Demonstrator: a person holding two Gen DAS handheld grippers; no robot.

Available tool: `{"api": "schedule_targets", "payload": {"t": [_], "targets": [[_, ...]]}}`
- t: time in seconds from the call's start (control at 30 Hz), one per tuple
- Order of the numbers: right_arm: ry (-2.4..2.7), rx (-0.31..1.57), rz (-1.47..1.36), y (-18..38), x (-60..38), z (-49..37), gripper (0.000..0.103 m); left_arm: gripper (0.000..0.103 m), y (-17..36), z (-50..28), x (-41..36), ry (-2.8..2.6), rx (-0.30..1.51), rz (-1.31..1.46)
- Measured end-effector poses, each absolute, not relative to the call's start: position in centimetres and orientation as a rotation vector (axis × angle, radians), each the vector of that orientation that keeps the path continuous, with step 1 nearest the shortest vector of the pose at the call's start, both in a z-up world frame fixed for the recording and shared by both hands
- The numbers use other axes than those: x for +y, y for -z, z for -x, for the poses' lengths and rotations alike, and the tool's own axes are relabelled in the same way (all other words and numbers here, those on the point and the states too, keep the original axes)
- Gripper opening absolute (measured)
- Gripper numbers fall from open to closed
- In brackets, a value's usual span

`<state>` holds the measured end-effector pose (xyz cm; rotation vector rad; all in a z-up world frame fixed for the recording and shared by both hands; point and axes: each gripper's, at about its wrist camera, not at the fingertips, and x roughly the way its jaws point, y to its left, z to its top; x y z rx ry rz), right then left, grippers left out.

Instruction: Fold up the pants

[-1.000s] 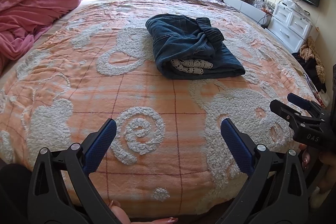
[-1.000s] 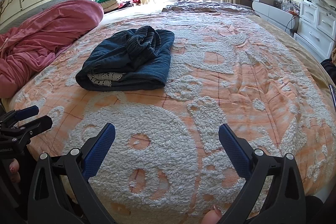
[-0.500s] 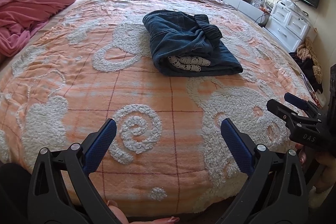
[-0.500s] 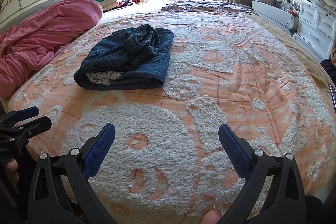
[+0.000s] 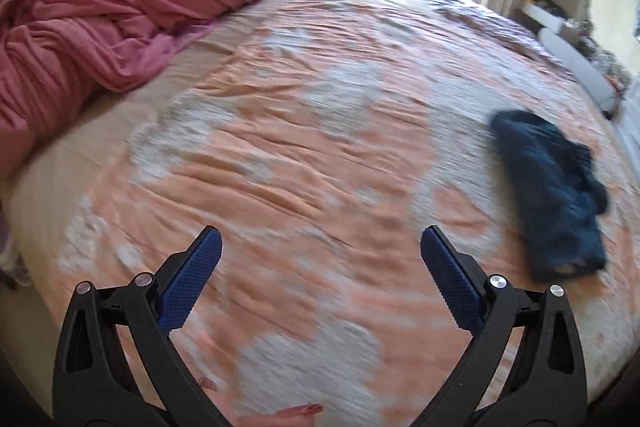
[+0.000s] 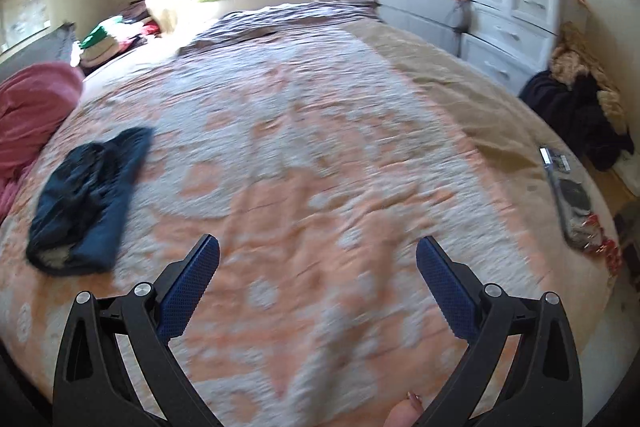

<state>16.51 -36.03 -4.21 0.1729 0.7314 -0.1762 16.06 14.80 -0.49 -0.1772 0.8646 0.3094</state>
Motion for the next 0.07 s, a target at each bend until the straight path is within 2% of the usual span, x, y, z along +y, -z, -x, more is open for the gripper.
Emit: {"api": "schedule_targets", "payload": {"t": [0.07], "targets": [[0.295,0.769,-0.18,4.5,-41.0,-19.2,0.098,0.093,1.5,-18.6,19.1,-0.421,0.899,0.173]]}}
